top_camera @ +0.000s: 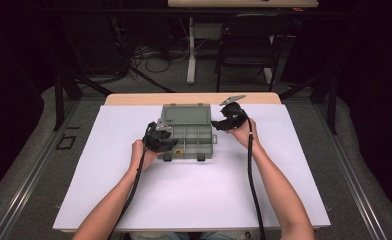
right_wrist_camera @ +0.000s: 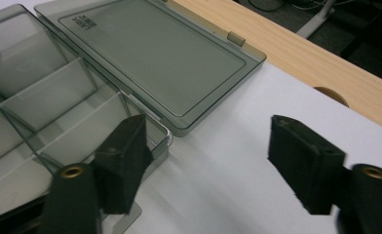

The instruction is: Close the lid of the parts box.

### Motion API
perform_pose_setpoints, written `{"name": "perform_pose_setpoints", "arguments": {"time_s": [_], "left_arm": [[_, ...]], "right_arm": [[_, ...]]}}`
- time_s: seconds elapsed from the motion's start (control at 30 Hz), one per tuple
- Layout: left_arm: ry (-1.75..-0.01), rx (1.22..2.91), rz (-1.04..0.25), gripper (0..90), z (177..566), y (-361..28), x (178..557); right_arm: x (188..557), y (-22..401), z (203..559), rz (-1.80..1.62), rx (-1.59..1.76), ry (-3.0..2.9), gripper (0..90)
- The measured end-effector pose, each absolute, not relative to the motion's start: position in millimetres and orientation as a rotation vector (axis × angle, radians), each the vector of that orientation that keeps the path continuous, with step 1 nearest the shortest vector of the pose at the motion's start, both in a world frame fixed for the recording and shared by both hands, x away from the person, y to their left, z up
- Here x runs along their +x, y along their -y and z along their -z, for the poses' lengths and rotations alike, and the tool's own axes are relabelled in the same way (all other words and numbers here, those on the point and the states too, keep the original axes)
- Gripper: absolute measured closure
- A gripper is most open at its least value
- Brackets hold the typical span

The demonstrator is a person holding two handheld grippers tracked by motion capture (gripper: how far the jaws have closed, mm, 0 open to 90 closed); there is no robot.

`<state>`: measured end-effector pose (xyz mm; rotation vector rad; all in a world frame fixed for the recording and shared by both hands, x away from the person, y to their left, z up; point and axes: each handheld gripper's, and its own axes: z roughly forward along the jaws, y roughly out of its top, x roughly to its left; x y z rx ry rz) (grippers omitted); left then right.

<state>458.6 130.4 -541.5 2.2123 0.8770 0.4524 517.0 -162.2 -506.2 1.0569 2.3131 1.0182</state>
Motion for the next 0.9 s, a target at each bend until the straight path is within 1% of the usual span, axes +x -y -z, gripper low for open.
{"name": "perform_pose_setpoints", "arguments": {"time_s": [0.17,0.3,0.47,0.6,0.9], "left_arm": [[-0.876,2.213,-0.453,55.9,541.5,-130.5,458.6],[-0.876,2.212,-0.452,55.9,541.5,-130.5,458.7],[-0.878,2.212,-0.453,55.9,541.6,-130.3,458.5],[-0.876,2.212,-0.452,55.9,541.6,-130.4,458.6],[-0.872,2.213,-0.451,56.0,541.6,-130.7,458.8]], "right_arm": [[518.9,162.2,509.2,-1.010,1.066,-2.315,50.1],[520.2,161.9,511.6,-0.999,1.055,-2.331,67.7],[522.8,158.2,518.1,-0.974,1.042,-2.362,82.1],[525.2,153.3,524.2,-0.937,1.028,-2.374,89.7],[532.8,147.1,539.1,-0.883,1.077,-2.386,90.0]]}}
